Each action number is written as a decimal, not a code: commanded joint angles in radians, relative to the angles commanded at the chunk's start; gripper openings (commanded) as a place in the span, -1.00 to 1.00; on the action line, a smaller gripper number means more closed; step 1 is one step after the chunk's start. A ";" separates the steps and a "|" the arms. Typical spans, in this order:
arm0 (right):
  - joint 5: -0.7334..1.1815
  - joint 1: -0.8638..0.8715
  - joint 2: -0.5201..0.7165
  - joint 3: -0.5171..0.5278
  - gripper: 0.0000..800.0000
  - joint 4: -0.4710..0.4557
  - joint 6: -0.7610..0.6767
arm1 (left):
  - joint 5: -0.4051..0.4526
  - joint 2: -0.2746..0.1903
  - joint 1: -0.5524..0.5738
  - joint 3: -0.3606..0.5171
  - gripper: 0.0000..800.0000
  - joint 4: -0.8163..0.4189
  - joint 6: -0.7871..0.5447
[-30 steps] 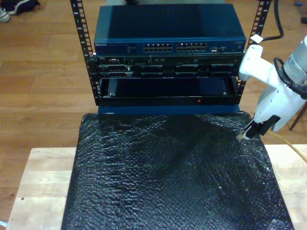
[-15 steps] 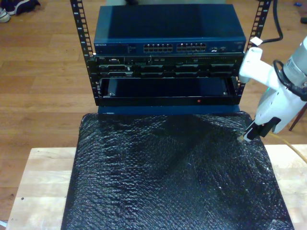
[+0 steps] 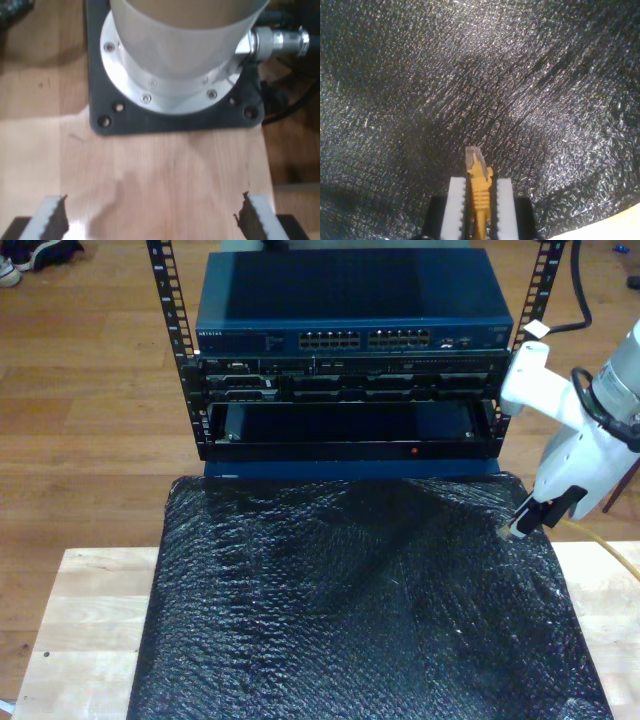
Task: Grab the cable and plug it in
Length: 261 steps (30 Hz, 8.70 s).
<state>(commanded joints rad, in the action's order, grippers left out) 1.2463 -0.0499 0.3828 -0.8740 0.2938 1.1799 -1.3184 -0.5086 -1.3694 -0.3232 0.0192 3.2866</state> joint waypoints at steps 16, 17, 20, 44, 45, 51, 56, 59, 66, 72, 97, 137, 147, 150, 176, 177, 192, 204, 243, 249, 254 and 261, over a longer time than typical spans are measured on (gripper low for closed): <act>0.000 0.003 0.002 0.002 -1.00 -0.005 0.005 | 0.029 -0.044 -0.048 0.075 1.00 -0.006 -0.086; 0.000 0.003 0.002 0.002 -1.00 -0.009 0.005 | 0.032 -0.044 -0.048 0.087 1.00 -0.006 -0.087; 0.000 0.003 0.002 0.003 -1.00 -0.020 0.003 | 0.040 -0.044 -0.049 0.092 1.00 -0.006 -0.092; -0.267 -0.008 0.005 -0.025 -1.00 -0.032 0.008 | 0.296 -0.011 -0.057 0.233 1.00 0.003 -0.201; -0.282 -0.009 0.003 -0.021 -1.00 -0.041 0.009 | 0.296 -0.011 -0.057 0.233 1.00 0.003 -0.201; -0.413 -0.112 -0.034 0.034 -1.00 -0.135 0.011 | 0.296 -0.011 -0.057 0.233 1.00 0.003 -0.201; -0.597 -0.176 -0.078 0.092 -1.00 -0.236 0.009 | 0.296 -0.011 -0.057 0.233 1.00 0.003 -0.201; -0.629 -0.212 -0.092 0.095 -1.00 -0.276 0.006 | 0.296 -0.011 -0.057 0.233 1.00 0.003 -0.201; -0.766 -0.210 -0.091 0.109 -1.00 -0.431 0.006 | 0.296 -0.011 -0.057 0.233 1.00 0.003 -0.201; -0.896 -0.210 -0.118 0.110 -1.00 -0.543 0.008 | 0.296 -0.011 -0.057 0.233 1.00 0.003 -0.201; -1.367 -0.212 -0.170 0.229 -1.00 -0.624 0.025 | 0.296 -0.011 -0.057 0.233 1.00 0.003 -0.201; -1.870 -0.195 -0.388 0.213 -1.00 -0.758 0.072 | 0.296 -0.011 -0.057 0.233 1.00 0.002 -0.201; -2.260 -0.193 -0.557 0.224 -1.00 -0.663 0.063 | 0.296 -0.011 -0.057 0.233 1.00 0.003 -0.201; -2.306 -0.193 -0.585 0.219 -1.00 -0.598 0.063 | 0.296 -0.011 -0.057 0.233 1.00 0.003 -0.201; -2.484 -0.238 -0.755 0.155 -1.00 -0.344 0.302 | 0.296 -0.011 -0.057 0.233 1.00 0.003 -0.201; -2.498 -0.238 -0.776 0.129 -1.00 -0.331 0.316 | 0.296 -0.011 -0.057 0.233 1.00 0.003 -0.201; -2.529 -0.325 -0.931 -0.048 -1.00 -0.017 0.457 | 0.296 -0.011 -0.057 0.233 1.00 0.003 -0.201; -2.573 -0.399 -1.037 -0.189 -1.00 0.216 0.557 | 0.296 -0.011 -0.057 0.233 1.00 0.003 -0.201; -2.607 -0.466 -1.175 -0.402 -1.00 0.456 0.608 | 0.296 -0.011 -0.057 0.233 1.00 0.003 -0.201; -2.608 -0.468 -1.186 -0.425 -1.00 0.471 0.614 | 0.296 -0.011 -0.057 0.233 1.00 0.003 -0.201; -2.608 -0.470 -1.197 -0.456 -1.00 0.497 0.649 | 0.296 -0.011 -0.057 0.233 1.00 0.003 -0.201; -2.607 -0.471 -1.201 -0.460 -1.00 0.497 0.649 | 0.296 -0.011 -0.057 0.233 1.00 0.003 -0.201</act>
<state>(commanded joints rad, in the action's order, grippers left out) -1.3606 -0.5209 -0.8186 -1.3343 0.7910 1.8290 -1.0223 -0.5194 -1.4262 -0.0900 0.0222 3.0856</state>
